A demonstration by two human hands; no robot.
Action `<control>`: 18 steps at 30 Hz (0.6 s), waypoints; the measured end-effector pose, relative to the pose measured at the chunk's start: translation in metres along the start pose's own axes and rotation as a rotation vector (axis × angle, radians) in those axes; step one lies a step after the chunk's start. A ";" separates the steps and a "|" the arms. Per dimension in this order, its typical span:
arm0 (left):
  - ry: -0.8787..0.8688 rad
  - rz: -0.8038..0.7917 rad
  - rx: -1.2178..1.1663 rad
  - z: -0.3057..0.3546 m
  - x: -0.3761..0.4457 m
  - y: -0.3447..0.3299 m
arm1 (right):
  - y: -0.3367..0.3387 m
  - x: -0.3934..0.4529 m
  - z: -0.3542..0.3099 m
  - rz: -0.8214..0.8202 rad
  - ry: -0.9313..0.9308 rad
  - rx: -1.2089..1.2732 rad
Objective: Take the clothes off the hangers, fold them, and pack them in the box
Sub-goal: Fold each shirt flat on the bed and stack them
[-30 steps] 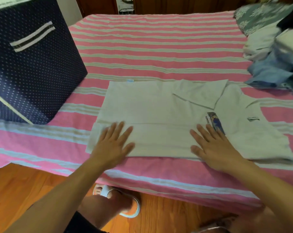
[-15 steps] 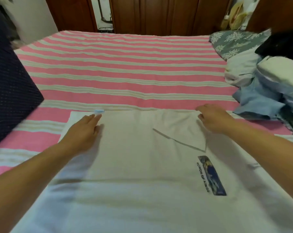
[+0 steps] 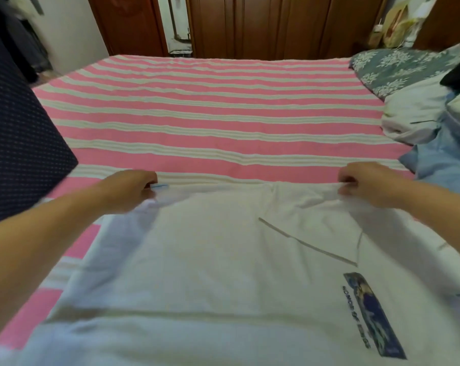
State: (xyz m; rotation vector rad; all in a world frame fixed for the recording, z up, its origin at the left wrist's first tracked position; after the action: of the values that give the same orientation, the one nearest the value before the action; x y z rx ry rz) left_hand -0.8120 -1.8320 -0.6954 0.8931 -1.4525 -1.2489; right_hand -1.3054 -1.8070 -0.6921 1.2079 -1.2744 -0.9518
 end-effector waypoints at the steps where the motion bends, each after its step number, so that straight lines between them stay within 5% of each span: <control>1: -0.021 0.075 -0.021 0.002 -0.012 0.014 | 0.015 -0.014 -0.003 0.051 0.004 0.035; 5: -0.155 0.291 -0.088 0.022 -0.087 0.068 | 0.062 -0.099 -0.014 0.218 0.036 0.084; 12: -0.096 0.268 -0.006 0.041 -0.232 0.055 | 0.030 -0.252 -0.023 0.213 0.177 0.068; 18: -0.057 0.318 0.063 0.039 -0.256 0.050 | 0.030 -0.260 -0.023 0.315 0.168 -0.033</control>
State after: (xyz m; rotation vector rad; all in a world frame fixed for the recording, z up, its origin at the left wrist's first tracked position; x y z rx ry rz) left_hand -0.7835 -1.5693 -0.6995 0.6401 -1.6148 -1.0031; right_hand -1.3133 -1.5444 -0.7055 1.0016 -1.2627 -0.6266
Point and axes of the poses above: each hand's wrist, its own x-axis towards the middle knuckle, its own y-axis out of the back of the hand, z = x × y, the point moved 5 cm from there along x, towards the middle knuckle, and after that the axes turned 15 degrees about z, right-handed, at the moved point
